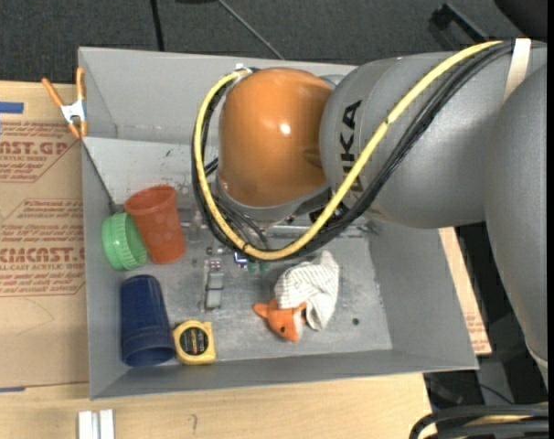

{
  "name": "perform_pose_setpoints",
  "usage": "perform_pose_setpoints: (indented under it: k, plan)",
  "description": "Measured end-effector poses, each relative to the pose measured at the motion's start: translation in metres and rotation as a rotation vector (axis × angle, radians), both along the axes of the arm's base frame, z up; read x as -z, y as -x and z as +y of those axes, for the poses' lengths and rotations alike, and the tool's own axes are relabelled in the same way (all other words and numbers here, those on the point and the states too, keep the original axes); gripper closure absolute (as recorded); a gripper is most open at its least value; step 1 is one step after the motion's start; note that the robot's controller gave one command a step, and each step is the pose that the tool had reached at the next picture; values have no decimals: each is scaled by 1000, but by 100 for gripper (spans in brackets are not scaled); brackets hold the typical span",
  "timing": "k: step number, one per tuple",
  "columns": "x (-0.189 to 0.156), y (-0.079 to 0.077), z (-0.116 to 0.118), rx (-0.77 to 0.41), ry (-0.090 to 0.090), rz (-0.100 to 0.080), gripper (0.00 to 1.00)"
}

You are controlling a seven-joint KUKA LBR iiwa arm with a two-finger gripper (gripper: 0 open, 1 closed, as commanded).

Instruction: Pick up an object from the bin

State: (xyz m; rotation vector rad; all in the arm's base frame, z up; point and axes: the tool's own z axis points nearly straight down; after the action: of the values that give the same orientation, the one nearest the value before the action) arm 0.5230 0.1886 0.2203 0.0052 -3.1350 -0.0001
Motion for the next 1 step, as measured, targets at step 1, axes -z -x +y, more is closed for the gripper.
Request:
perform_pose_setpoints:
  k: [1]
  plan:
    - [-5,-2,-1,2,-1,-8,0]
